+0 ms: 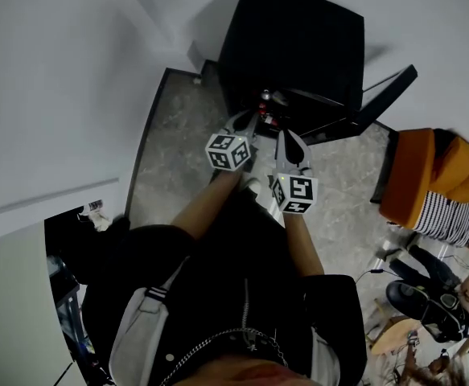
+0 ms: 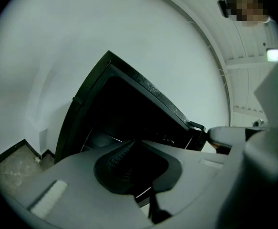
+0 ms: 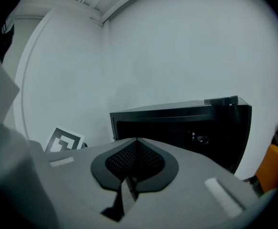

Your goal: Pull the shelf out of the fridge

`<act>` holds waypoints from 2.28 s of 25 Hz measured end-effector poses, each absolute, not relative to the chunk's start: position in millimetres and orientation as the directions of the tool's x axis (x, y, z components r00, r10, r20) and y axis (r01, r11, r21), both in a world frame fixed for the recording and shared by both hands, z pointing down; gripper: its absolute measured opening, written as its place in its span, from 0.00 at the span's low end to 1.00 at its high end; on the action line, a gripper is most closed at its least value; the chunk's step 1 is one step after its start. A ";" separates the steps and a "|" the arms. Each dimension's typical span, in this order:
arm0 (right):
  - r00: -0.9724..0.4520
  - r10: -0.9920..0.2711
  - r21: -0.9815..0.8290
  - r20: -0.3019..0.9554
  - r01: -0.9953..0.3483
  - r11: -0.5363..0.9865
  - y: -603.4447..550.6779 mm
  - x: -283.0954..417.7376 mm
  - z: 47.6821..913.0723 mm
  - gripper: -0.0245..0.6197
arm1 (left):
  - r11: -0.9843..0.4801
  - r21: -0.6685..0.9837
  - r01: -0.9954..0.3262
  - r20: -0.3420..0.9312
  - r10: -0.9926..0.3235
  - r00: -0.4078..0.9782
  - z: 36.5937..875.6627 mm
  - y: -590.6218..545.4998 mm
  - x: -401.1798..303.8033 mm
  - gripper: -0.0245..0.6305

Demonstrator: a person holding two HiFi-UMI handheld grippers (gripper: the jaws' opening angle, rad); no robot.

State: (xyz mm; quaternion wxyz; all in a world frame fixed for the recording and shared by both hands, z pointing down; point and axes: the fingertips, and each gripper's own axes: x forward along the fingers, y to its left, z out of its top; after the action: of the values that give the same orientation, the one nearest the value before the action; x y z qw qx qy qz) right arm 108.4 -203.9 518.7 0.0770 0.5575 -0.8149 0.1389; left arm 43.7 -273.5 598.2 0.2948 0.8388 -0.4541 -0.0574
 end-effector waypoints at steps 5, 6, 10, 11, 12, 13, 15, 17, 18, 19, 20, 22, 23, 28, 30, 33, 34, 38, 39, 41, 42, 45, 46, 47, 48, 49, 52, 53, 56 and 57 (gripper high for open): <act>-0.378 -0.872 -0.117 0.311 -0.926 0.359 -214.3 109.9 527.4 0.04 | -0.317 0.691 -0.649 0.140 -0.823 0.551 611.3 -303.7 40.6 0.05; -0.379 -0.870 -0.112 0.317 -0.925 0.362 -215.2 110.7 528.9 0.04 | -0.292 0.724 -0.625 0.131 -0.831 0.540 614.2 -309.0 39.7 0.06; -0.369 -0.866 -0.102 0.337 -0.929 0.356 -216.3 116.9 535.9 0.04 | -0.225 0.823 -0.522 0.082 -0.862 0.501 622.1 -327.7 37.9 0.10; -0.366 -0.865 -0.099 0.342 -0.930 0.354 -215.9 119.2 537.1 0.04 | -0.211 0.845 -0.491 0.066 -0.870 0.489 622.8 -331.7 38.1 0.11; -0.363 -0.864 -0.096 0.349 -0.931 0.352 -215.2 121.8 538.1 0.04 | -0.201 0.862 -0.466 0.053 -0.877 0.477 624.2 -335.3 38.9 0.11; -0.360 -0.863 -0.092 0.355 -0.932 0.350 -214.2 124.6 539.1 0.04 | -0.194 0.873 -0.448 0.044 -0.883 0.468 626.9 -338.5 40.2 0.12; -0.352 -0.860 -0.085 0.369 -0.934 0.346 -212.4 129.1 541.4 0.04 | -0.185 0.889 -0.419 0.028 -0.890 0.455 632.8 -345.4 42.5 0.17; -0.344 -0.856 -0.080 0.385 -0.937 0.340 -210.1 131.3 544.5 0.04 | -0.183 0.906 -0.382 0.007 -0.895 0.446 636.1 -351.7 43.5 0.22; -0.339 -0.856 -0.079 0.390 -0.939 0.336 -208.9 132.1 545.5 0.04 | -0.177 0.915 -0.364 0.003 -0.897 0.443 638.8 -353.6 43.7 0.23; -0.335 -0.858 -0.078 0.390 -0.940 0.332 -208.0 133.0 545.8 0.04 | -0.166 0.925 -0.342 0.001 -0.899 0.439 641.5 -355.0 43.7 0.25; -0.332 -0.860 -0.076 0.387 -0.941 0.329 -207.4 134.2 545.9 0.04 | -0.152 0.937 -0.315 -0.001 -0.902 0.432 644.2 -356.6 43.5 0.26; -0.327 -0.863 -0.074 0.385 -0.943 0.324 -206.6 137.1 546.8 0.04 | -0.125 0.958 -0.256 -0.009 -0.912 0.411 650.5 -361.6 42.3 0.27; -0.324 -0.863 -0.075 0.387 -0.944 0.321 -205.8 138.2 548.0 0.04 | -0.113 0.967 -0.229 -0.013 -0.918 0.397 654.1 -364.5 41.2 0.29; -0.310 -0.860 -0.072 0.406 -0.949 0.308 -196.1 140.7 553.4 0.04 | -0.087 0.986 -0.139 -0.034 -0.938 0.346 661.8 -377.7 35.9 0.30; -0.298 -0.859 -0.070 0.416 -0.953 0.296 -192.0 142.9 555.3 0.04 | -0.079 0.990 -0.114 -0.036 -0.941 0.337 663.0 -383.5 37.5 0.29; -0.293 -0.862 -0.071 0.414 -0.954 0.290 -188.4 144.8 557.6 0.04 | -0.062 0.996 -0.069 -0.039 -0.952 0.303 668.7 -392.7 32.4 0.29; -0.291 -0.862 -0.069 0.414 -0.955 0.289 -187.0 147.3 557.9 0.04 | -0.061 0.996 -0.062 -0.040 -0.955 0.293 670.3 -395.4 31.6 0.26; -0.259 -0.866 -0.066 0.429 -0.964 0.256 -179.7 160.4 560.4 0.04 | -0.052 0.997 -0.057 -0.034 -0.958 0.284 671.4 -402.1 36.7 0.17; -0.254 -0.867 -0.066 0.429 -0.966 0.250 -178.6 161.6 561.1 0.04 | -0.049 0.997 -0.051 -0.033 -0.959 0.280 671.2 -402.9 36.3 0.14; -0.249 -0.870 -0.065 0.425 -0.967 0.245 -176.9 162.8 561.8 0.04 | -0.050 0.998 -0.023 -0.042 -0.961 0.273 670.4 -403.3 35.6 0.09; -0.249 -0.871 -0.065 0.424 -0.967 0.245 -176.4 163.0 562.0 0.04 | -0.053 0.999 -0.008 -0.049 -0.961 0.272 670.1 -402.9 35.4 0.09; -0.247 -0.872 -0.066 0.423 -0.968 0.242 -176.9 163.9 562.5 0.04 | -0.057 0.998 0.002 -0.055 -0.958 0.280 670.1 -401.1 35.9 0.09; -0.246 -0.873 -0.067 0.422 -0.968 0.240 -177.2 163.7 562.7 0.04 | -0.057 0.998 0.001 -0.055 -0.958 0.282 669.8 -400.1 36.1 0.09; -0.246 -0.872 -0.068 0.422 -0.968 0.240 -176.9 162.9 563.2 0.04 | -0.055 0.998 0.002 -0.054 -0.957 0.284 669.8 -398.4 35.7 0.09; -0.247 -0.871 -0.071 0.426 -0.968 0.240 -175.8 161.6 564.4 0.04 | -0.053 0.999 0.004 -0.052 -0.957 0.285 670.4 -395.9 34.8 0.09; -0.248 -0.867 -0.075 0.433 -0.968 0.240 -174.1 160.4 566.3 0.04 | -0.049 0.999 0.008 -0.050 -0.958 0.284 671.2 -392.9 33.7 0.09; -0.251 -0.855 -0.088 0.454 -0.968 0.237 -169.5 157.1 571.9 0.04 | -0.051 0.999 0.010 -0.052 -0.956 0.287 671.1 -382.9 31.5 0.09; -0.252 -0.853 -0.092 0.457 -0.967 0.237 -168.9 155.7 573.2 0.04 | -0.055 0.998 0.010 -0.055 -0.955 0.290 670.5 -379.8 31.0 0.09; -0.261 -0.862 -0.100 0.435 -0.965 0.242 -171.9 151.4 572.8 0.04 | -0.068 0.998 0.016 -0.070 -0.952 0.299 669.0 -374.4 30.5 0.09; -0.263 -0.861 -0.104 0.435 -0.965 0.241 -172.6 150.4 573.6 0.04 | -0.069 0.997 0.015 -0.071 -0.950 0.303 669.0 -374.3 30.3 0.09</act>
State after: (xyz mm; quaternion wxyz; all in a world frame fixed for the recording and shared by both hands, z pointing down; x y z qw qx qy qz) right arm 150.4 -172.6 573.6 0.1452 0.5896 -0.7744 0.1780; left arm 30.3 -374.3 669.0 0.5540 0.5872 -0.3979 -0.4358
